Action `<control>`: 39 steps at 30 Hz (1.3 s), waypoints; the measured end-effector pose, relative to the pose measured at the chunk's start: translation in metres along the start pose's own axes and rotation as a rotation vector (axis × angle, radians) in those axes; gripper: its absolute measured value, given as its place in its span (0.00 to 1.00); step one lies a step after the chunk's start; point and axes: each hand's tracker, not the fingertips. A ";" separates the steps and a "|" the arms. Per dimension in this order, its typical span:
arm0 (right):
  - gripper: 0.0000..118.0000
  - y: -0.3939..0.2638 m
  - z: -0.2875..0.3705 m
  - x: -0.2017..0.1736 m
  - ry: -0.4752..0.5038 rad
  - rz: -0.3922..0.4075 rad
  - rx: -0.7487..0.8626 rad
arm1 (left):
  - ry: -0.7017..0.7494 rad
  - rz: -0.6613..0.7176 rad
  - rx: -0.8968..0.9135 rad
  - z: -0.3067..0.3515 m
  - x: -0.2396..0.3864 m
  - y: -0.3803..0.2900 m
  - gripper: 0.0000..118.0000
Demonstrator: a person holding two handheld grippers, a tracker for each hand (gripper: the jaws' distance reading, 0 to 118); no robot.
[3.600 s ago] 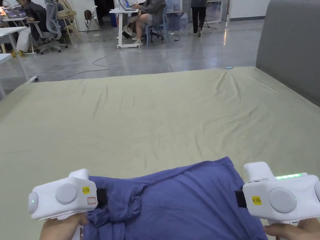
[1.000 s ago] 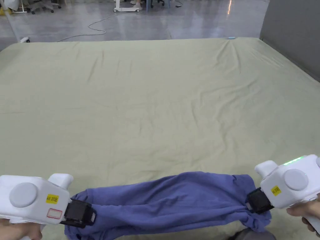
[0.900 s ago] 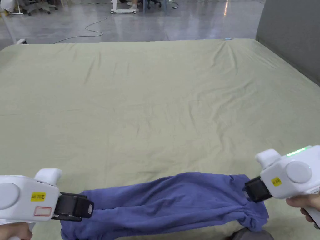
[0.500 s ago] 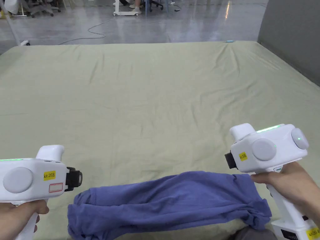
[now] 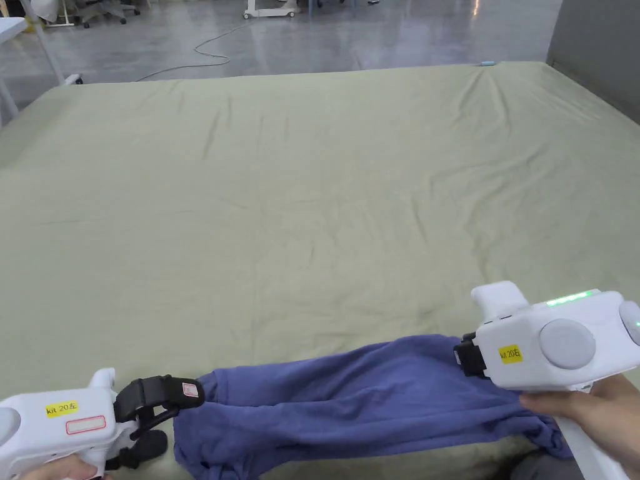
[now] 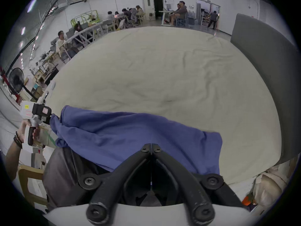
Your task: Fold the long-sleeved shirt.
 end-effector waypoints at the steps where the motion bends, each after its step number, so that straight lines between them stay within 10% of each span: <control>1: 0.00 -0.001 0.000 -0.003 -0.002 0.000 -0.005 | -0.043 0.015 -0.024 -0.007 -0.004 -0.001 1.00; 16: 0.00 -0.013 -0.007 -0.005 -0.006 -0.034 -0.035 | -0.190 -0.131 -0.033 -0.066 0.026 -0.009 1.00; 17: 0.00 -0.013 -0.005 -0.006 -0.006 -0.035 -0.036 | -0.160 -0.168 -0.050 -0.069 0.032 -0.008 0.92; 19: 0.00 -0.015 -0.003 -0.006 -0.005 -0.037 -0.037 | 0.009 -0.252 -0.011 -0.069 0.051 -0.019 0.15; 31: 0.00 -0.013 0.010 0.001 -0.028 -0.052 -0.027 | 0.076 -0.296 0.086 -0.009 0.051 0.044 0.15; 39: 0.00 -0.004 0.001 -0.006 0.002 -0.046 -0.014 | 0.370 -0.202 0.262 0.106 0.020 0.068 0.15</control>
